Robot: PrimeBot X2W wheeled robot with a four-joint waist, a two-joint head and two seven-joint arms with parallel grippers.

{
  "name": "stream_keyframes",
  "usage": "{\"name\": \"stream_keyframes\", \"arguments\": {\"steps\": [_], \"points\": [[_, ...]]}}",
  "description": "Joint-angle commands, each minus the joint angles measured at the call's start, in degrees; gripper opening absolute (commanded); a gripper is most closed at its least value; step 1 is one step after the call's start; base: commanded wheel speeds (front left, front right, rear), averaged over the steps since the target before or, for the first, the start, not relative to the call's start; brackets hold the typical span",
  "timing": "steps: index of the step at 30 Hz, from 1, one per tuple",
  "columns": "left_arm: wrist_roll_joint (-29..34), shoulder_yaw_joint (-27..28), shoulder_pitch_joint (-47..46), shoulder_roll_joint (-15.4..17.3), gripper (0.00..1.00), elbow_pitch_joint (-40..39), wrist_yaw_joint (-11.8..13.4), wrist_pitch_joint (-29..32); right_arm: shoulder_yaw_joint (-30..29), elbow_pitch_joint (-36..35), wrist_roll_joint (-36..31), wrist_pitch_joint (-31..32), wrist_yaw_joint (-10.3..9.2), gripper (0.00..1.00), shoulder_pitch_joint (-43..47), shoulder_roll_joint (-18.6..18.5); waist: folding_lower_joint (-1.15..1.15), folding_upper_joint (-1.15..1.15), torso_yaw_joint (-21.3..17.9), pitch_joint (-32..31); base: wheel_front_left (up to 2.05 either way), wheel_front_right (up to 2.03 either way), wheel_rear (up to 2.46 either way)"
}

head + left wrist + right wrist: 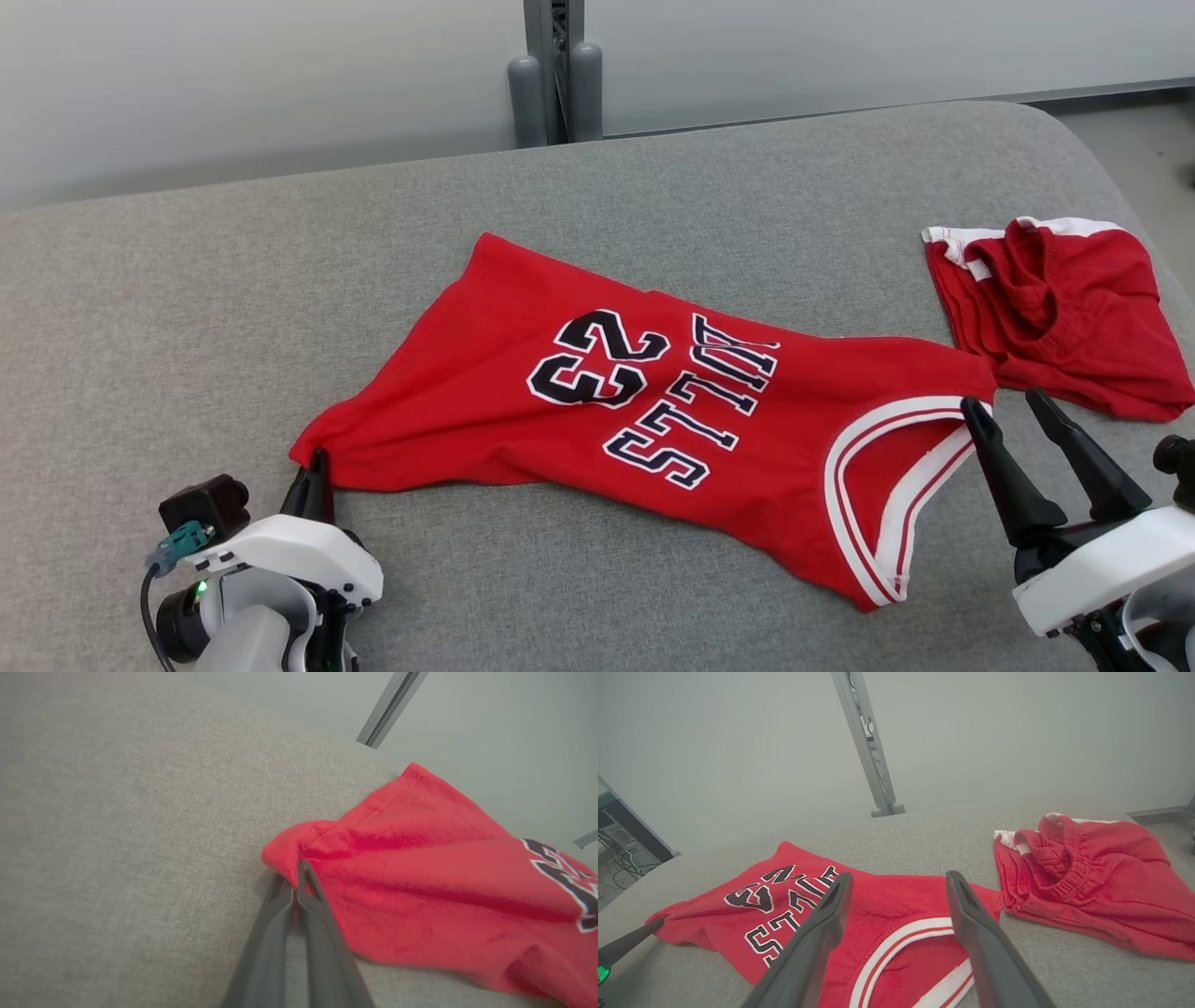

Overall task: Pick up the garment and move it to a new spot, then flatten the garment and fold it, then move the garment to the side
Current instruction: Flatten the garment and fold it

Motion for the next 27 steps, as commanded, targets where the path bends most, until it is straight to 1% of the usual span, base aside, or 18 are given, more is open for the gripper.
{"name": "stream_keyframes", "arguments": {"steps": [1,2,3,4,8,12,17,18,21,24,27], "points": [[0.04,0.54,-1.02,0.23,0.46,0.5,-0.01,-0.24,-0.11,0.16,-0.26,-0.61,-0.02,1.0,0.46,0.13,0.0,0.0,-0.38,0.3,0.0,0.0,0.0],[0.11,0.8,-1.21,0.18,0.78,0.89,-0.25,-0.24,-0.16,0.23,-0.27,-0.77,-0.02,1.0,0.61,0.3,0.0,0.0,-0.52,0.41,0.0,0.0,0.0],[0.29,1.06,-1.23,0.17,0.96,1.21,-0.48,-0.24,-0.15,0.32,-0.32,-1.02,-0.02,1.0,0.8,0.45,0.0,0.0,-0.62,0.49,0.0,0.0,0.0],[0.47,1.39,-1.23,0.24,1.0,1.45,-0.56,-0.24,-0.3,0.41,-0.41,-1.28,-0.02,1.0,1.01,0.63,0.0,0.0,-0.7,0.55,0.0,0.0,0.0],[1.74,3.08,-0.35,0.76,1.0,-0.74,-1.74,-0.24,-1.4,0.81,-0.63,-2.43,-0.02,1.0,2.29,1.91,0.0,0.0,-0.71,0.41,0.0,0.0,0.0],[3.6,4.8,2.44,1.04,1.0,-5.47,-2.49,-0.24,-2.51,1.34,-0.84,-3.16,-0.02,1.0,5.06,3.44,0.0,0.0,-0.36,-0.01,0.0,0.0,0.0],[6.46,6.15,7.66,0.85,1.0,-12.99,-1.98,-0.24,-3.23,3.59,-0.48,-3.07,-0.02,1.0,9.77,5.54,0.0,0.0,0.31,-0.53,0.0,0.0,0.0],[6.46,6.15,7.66,0.85,1.0,-12.99,-1.98,-0.24,-3.23,3.59,-0.48,-3.07,-0.02,1.0,9.77,5.54,0.0,0.0,0.31,-0.53,0.0,0.0,0.0],[7.8,6.26,10.84,0.41,1.0,-16.97,-1.63,-0.24,-2.69,5.59,-0.36,-3.01,-0.02,1.0,12.17,6.3,0.0,0.0,0.57,-0.74,0.0,0.0,0.0],[8.76,5.81,13.74,0.04,1.0,-20.1,-1.29,-0.24,-1.13,7.33,0.18,-2.76,-0.02,1.0,14.0,6.88,0.0,0.0,0.72,-0.99,0.0,0.0,0.0],[9.08,4.93,16.07,-0.34,1.0,-22.37,-0.96,-0.05,0.87,8.81,0.19,-2.51,-0.02,1.0,15.18,6.47,0.0,0.0,0.73,-1.23,0.0,0.0,0.0]]}}
